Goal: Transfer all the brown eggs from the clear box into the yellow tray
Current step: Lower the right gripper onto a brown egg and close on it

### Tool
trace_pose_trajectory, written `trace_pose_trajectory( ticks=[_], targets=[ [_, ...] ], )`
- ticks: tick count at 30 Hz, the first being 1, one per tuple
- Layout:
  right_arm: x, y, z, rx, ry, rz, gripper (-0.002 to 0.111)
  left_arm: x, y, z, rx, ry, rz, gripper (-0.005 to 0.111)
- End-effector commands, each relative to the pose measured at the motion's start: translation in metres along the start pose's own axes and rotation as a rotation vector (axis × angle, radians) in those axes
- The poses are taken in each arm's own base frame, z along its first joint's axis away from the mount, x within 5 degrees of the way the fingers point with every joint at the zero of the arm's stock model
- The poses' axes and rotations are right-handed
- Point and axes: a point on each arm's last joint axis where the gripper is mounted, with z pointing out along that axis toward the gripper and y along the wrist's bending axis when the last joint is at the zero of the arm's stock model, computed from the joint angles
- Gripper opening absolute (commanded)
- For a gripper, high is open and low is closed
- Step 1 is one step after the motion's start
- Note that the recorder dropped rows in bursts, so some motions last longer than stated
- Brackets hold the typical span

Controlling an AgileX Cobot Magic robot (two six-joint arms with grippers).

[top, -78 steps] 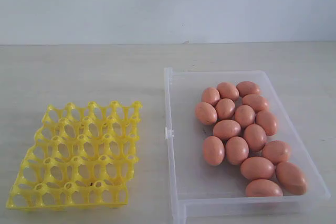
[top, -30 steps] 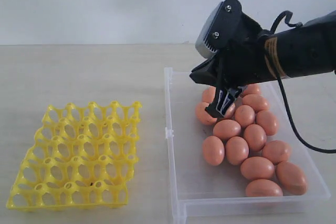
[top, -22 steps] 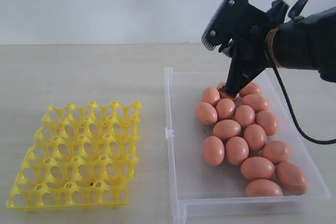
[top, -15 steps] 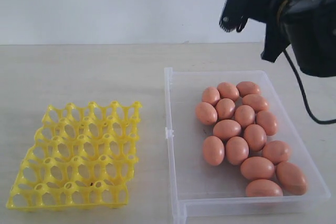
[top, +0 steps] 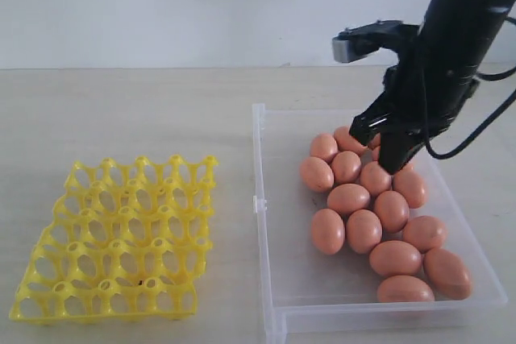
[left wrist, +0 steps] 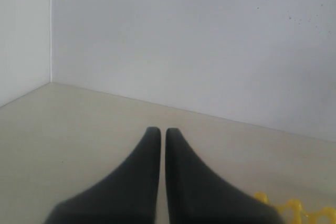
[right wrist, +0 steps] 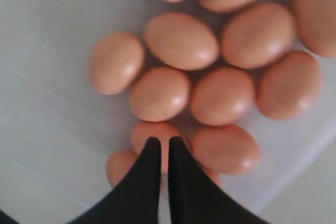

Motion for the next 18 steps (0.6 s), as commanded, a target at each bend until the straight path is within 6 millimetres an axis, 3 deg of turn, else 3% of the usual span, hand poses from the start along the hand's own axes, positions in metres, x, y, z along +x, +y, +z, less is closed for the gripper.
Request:
trace_pose_trajectory(
  ticks=[1,5,9,18],
  targets=[
    [-0.008,0.028,0.001,-0.1,-0.039,-0.418,0.003,-0.002,0.0,0.0,0.0,-0.018,-0.018,0.004],
    [-0.015,0.033,0.008,0.08,0.002,-0.69,0.022,-0.002,0.0,0.0,0.0,-0.018,-0.018,0.004],
    [-0.021,0.02,0.026,0.192,0.053,-0.686,0.047,-0.002,0.0,0.0,0.0,-0.018,-0.018,0.004],
    [-0.027,0.013,0.065,0.146,0.116,-0.799,0.05,-0.002,0.0,0.0,0.0,-0.018,-0.018,0.004]
  ],
)
